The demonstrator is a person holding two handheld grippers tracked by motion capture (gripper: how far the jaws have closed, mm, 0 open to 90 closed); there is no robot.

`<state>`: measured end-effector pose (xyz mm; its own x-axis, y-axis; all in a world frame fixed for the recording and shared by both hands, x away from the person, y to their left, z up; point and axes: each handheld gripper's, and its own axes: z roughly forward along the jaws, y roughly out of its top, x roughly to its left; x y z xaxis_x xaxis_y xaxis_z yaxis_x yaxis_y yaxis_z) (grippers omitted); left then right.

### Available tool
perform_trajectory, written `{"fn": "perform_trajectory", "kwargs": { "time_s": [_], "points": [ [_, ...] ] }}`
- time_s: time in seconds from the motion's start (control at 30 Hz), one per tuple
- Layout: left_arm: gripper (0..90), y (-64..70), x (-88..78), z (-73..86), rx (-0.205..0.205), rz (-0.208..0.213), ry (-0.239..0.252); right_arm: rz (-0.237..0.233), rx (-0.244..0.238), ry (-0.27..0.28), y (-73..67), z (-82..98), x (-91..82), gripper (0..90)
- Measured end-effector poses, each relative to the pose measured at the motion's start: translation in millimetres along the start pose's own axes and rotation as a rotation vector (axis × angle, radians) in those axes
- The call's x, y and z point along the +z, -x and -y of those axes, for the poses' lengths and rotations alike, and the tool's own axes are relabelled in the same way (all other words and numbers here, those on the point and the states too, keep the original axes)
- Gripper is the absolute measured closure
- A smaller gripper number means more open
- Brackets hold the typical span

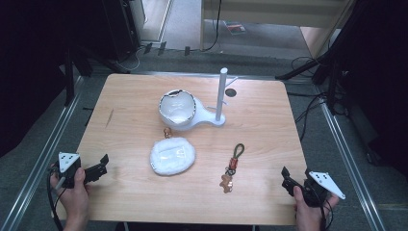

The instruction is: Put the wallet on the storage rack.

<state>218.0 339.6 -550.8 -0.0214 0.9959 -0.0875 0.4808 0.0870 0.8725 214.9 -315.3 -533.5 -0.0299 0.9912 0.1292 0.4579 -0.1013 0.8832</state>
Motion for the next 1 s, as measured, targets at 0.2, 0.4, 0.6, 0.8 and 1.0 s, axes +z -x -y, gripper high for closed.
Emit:
{"fn": "perform_trajectory", "kwargs": {
  "time_s": [0.2,0.4,0.6,0.8,1.0],
  "points": [
    [0.0,0.1,0.6,-0.2,0.0,0.002,-0.002,-0.058,0.001,-0.041,-8.2,-8.1,-4.9,25.9],
    [0.0,1.6,0.9,-0.3,0.013,0.002,-0.01,-0.116,-0.108,-0.167,-35.0,-19.6,-3.1,23.6],
    [0.0,2.3,1.8,-0.6,0.016,-0.003,-0.018,-0.142,-0.149,-0.282,-57.3,-28.2,-0.7,23.8],
    [0.0,2.2,2.6,-0.9,0.011,0.0,-0.02,-0.201,-0.177,-0.365,-88.1,-43.3,2.8,22.1],
    [0.0,1.9,3.0,-1.1,0.01,0.002,-0.021,-0.246,-0.189,-0.4,-114.2,-52.5,6.9,19.7]
  ]
}}
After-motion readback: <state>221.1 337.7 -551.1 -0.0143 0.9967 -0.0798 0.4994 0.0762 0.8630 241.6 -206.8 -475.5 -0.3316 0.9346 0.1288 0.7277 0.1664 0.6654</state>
